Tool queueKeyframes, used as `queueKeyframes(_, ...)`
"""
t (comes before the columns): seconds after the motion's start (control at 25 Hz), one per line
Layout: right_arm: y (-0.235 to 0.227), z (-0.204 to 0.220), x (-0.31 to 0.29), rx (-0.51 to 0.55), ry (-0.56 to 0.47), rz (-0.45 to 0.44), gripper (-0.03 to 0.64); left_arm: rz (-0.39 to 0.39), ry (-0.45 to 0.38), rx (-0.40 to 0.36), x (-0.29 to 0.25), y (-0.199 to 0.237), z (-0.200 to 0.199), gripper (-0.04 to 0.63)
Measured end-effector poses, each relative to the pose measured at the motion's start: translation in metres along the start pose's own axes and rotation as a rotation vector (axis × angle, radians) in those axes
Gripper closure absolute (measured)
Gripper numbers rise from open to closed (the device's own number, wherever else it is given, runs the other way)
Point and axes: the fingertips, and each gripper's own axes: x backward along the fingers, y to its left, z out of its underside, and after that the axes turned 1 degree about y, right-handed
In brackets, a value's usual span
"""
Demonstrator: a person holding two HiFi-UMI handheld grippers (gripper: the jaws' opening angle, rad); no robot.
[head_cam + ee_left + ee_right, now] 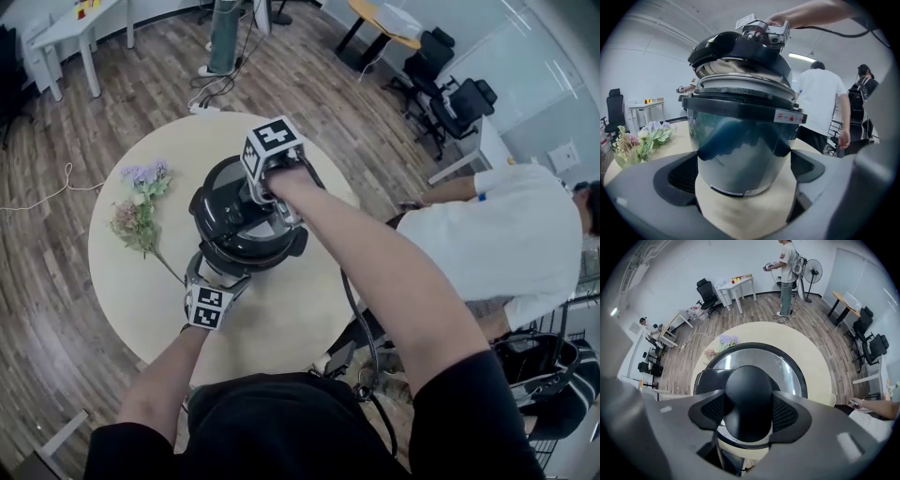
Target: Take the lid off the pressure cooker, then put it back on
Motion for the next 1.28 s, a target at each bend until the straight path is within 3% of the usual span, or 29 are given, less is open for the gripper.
queueKeyframes(0.16, 0.001, 0.007, -0.012, 0.042, 0.03, 0.049, 0.331, -0.001, -0.002, 0.0, 0.001, 0.0, 0.001, 0.003)
queueKeyframes(0.88, 0.012, 0.019, -0.033, 0.088, 0.062, 0.066, 0.331, 0.0, -0.006, 0.004, 0.001, 0.001, 0.001, 0.003)
queueKeyframes(1.08, 0.016, 0.03, -0.041, 0.179, 0.092, 0.101, 0.331, 0.001, -0.008, 0.0, 0.001, 0.0, 0.003, 0.005)
queueKeyframes(1.28, 0.016, 0.03, -0.044, 0.163, 0.096, 0.096, 0.331, -0.001, -0.014, 0.0, 0.0, -0.001, 0.003, 0.005)
